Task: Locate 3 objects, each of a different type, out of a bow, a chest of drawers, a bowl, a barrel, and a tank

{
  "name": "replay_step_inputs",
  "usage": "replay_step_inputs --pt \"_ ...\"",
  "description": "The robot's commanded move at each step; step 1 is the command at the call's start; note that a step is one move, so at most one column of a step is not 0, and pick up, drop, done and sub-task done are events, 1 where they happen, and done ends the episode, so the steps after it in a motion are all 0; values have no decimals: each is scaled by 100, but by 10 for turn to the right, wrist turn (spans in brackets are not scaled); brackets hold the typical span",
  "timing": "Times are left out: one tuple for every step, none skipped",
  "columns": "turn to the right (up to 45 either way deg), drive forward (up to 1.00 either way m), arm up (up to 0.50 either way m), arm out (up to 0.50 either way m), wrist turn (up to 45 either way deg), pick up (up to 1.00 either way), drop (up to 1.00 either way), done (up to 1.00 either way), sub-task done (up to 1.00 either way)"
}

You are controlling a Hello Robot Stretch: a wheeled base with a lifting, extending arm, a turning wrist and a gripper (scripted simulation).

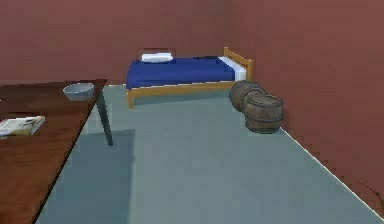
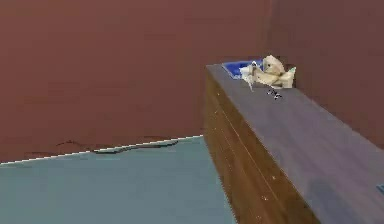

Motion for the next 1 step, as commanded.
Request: replay_step_inputs --pt "0 100 0 0 0 0 0 0 0"
